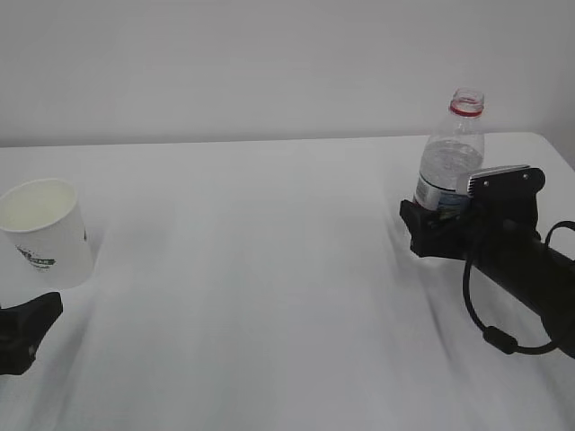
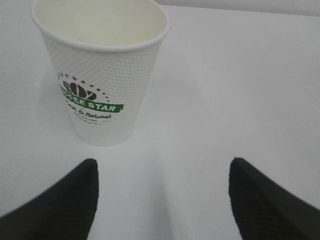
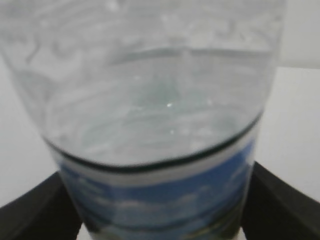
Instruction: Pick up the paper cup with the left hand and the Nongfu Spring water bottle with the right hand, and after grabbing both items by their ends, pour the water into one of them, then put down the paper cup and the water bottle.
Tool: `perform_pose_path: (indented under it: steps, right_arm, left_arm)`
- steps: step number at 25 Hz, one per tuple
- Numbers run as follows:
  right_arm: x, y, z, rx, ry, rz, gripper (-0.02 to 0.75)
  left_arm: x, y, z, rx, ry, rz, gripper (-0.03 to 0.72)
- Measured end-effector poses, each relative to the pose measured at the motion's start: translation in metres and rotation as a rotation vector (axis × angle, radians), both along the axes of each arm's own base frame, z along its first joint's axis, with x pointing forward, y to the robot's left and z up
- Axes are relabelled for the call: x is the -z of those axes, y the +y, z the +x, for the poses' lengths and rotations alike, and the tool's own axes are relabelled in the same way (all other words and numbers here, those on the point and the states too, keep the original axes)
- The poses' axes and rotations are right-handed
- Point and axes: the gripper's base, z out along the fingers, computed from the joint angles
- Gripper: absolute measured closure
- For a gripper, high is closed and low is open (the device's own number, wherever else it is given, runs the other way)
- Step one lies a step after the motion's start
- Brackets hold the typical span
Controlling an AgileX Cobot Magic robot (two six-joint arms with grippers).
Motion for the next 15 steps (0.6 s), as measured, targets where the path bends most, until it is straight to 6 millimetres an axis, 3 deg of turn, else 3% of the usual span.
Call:
perform_pose_path:
  steps: [11, 15]
  right_arm:
    - [-0.0043, 0.0009, 0.0077, 0.004, -0.028, 0.005, 0.092]
    - [-0.0043, 0.0008, 0.0077, 0.006, -0.028, 0.006, 0.148]
  left_arm:
    - [0.0, 0.0, 0.0, 0.0, 0.0, 0.0, 0.101]
    - [0.0, 0.0, 0.0, 0.0, 0.0, 0.0, 0.101]
